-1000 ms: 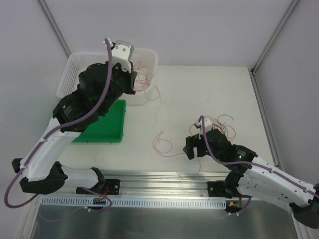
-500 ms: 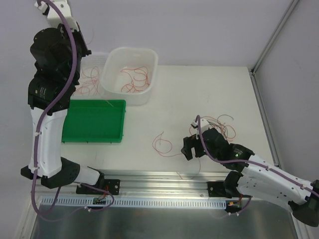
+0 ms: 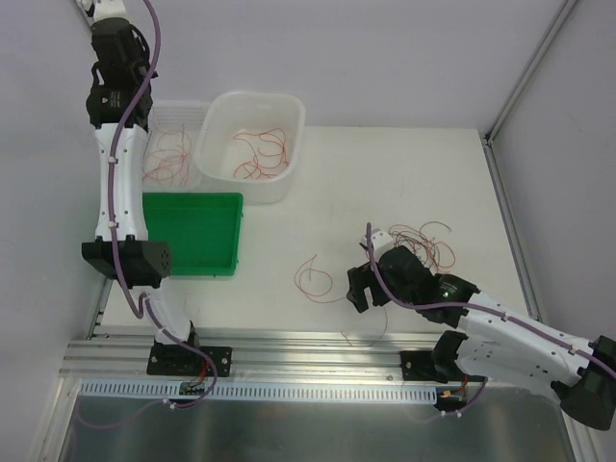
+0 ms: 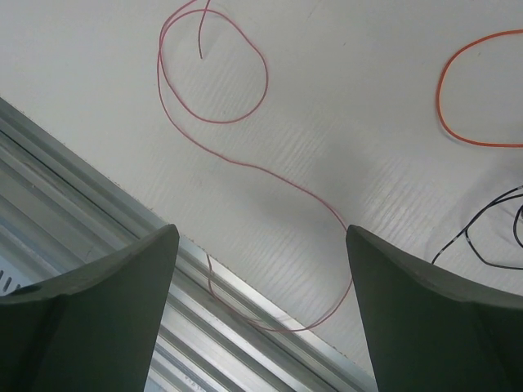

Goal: Untangle the cables

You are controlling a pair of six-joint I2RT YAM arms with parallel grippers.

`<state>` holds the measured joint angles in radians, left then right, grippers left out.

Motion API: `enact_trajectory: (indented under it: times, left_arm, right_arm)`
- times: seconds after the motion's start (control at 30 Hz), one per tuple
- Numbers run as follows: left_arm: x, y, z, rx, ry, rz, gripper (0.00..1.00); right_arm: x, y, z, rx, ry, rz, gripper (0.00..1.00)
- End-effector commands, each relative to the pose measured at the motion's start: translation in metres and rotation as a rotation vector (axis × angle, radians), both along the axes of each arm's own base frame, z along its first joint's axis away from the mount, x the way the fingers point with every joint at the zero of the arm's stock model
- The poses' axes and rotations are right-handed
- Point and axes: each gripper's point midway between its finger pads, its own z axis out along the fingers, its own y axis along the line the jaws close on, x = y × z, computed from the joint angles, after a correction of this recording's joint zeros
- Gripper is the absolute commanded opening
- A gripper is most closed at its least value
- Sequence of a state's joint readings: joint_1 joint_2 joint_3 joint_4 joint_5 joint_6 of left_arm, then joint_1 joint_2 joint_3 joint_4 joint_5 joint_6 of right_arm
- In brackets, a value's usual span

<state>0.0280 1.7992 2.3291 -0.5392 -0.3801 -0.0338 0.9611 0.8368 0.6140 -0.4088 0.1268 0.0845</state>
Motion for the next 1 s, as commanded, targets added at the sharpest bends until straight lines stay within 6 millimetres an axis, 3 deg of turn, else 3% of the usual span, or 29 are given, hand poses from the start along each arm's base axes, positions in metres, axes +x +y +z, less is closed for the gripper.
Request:
enact_trajectory:
  times: [0.0,0.03,0.13,0.2,0.3,0.33,0.37,0.4,0.43,0.47,0.5,0.53,0.57,0.6,0.63,0.67,0.7,0.73,0.77,0.8,0.83,0.87,0.9,0.93,0.97]
  left_arm:
    - [0.023,0.019,0.010,-0.039,-0.087,0.014,0.00]
    - [0.031,0.025,0.003,-0.046,-0.081,0.018,0.00]
    - [0.069,0.035,-0.053,-0.061,0.013,0.014,0.04]
    - [0.083,0.039,-0.078,-0.068,0.056,0.009,0.06]
    - [0.094,0.048,-0.122,-0.078,0.144,0.032,0.35]
    - [0.093,0.045,-0.129,-0.087,0.158,0.023,0.46]
    - [0.085,0.041,-0.122,-0.098,0.148,0.012,0.65]
    - [0.079,0.036,-0.138,-0.121,0.186,-0.005,0.73]
    - [0.076,0.023,-0.138,-0.161,0.185,-0.060,0.80]
    - [0.062,0.011,-0.119,-0.181,0.154,-0.112,0.91]
    - [0.055,-0.001,-0.137,-0.212,0.197,-0.157,0.97]
    - [0.047,-0.014,-0.138,-0.237,0.204,-0.202,0.99]
    - [0.030,-0.032,-0.118,-0.251,0.176,-0.279,0.99]
    - [0.018,-0.052,-0.146,-0.272,0.244,-0.316,0.99]
    - [0.006,-0.066,-0.150,-0.282,0.261,-0.349,0.99]
    - [-0.016,-0.079,-0.134,-0.278,0.236,-0.380,0.99]
    - [-0.032,-0.108,-0.165,-0.291,0.312,-0.429,0.99]
    - [-0.054,-0.119,-0.155,-0.289,0.293,-0.450,0.99]
    - [-0.072,-0.131,-0.186,-0.305,0.364,-0.458,0.99]
    - [-0.087,-0.155,-0.196,-0.342,0.389,-0.495,0.99]
    - [-0.105,-0.168,-0.193,-0.359,0.379,-0.522,0.99]
    - [-0.122,-0.179,-0.223,-0.377,0.449,-0.537,0.99]
    - [-0.133,-0.189,-0.234,-0.380,0.480,-0.557,0.99]
    - [-0.151,-0.212,-0.239,-0.368,0.504,-0.615,0.99]
    - [-0.167,-0.218,-0.264,-0.370,0.574,-0.619,0.99]
  right_arm:
    - [0.004,0.015,0.019,0.042,-0.021,0.040,0.88]
    - [0.002,0.016,0.018,0.041,-0.014,0.050,0.88]
    - [0.003,0.019,0.014,0.027,-0.001,0.058,0.88]
    - [0.003,0.020,0.012,0.015,0.006,0.059,0.88]
    - [0.003,0.022,0.012,0.016,0.014,0.059,0.88]
    - [0.003,0.022,0.011,0.015,0.016,0.060,0.88]
    - [0.002,0.022,0.012,0.022,0.014,0.060,0.88]
    - [0.002,0.021,0.013,0.024,0.011,0.059,0.88]
    - [0.002,0.020,0.014,0.025,0.008,0.059,0.88]
    - [0.002,0.020,0.015,0.028,0.004,0.056,0.88]
    - [0.002,0.018,0.017,0.033,-0.004,0.054,0.88]
    - [0.003,0.017,0.019,0.036,-0.013,0.048,0.88]
    - [0.003,0.015,0.020,0.035,-0.017,0.043,0.88]
    - [0.004,0.013,0.023,0.042,-0.028,0.037,0.88]
    - [0.007,0.010,0.025,0.038,-0.042,0.019,0.88]
    - [0.006,0.007,0.025,0.033,-0.045,0.009,0.88]
    - [0.008,0.005,0.029,0.039,-0.058,-0.005,0.88]
    - [0.010,0.001,0.030,0.032,-0.070,-0.024,0.89]
    - [0.010,-0.002,0.032,0.028,-0.074,-0.035,0.89]
    - [0.010,-0.005,0.035,0.037,-0.086,-0.043,0.89]
    - [0.012,-0.010,0.035,0.028,-0.091,-0.067,0.89]
    - [0.012,-0.013,0.036,0.027,-0.098,-0.076,0.89]
    - [0.013,-0.016,0.037,0.024,-0.108,-0.090,0.90]
    - [0.012,-0.020,0.039,0.029,-0.114,-0.095,0.90]
    - [0.012,-0.022,0.041,0.035,-0.121,-0.108,0.90]
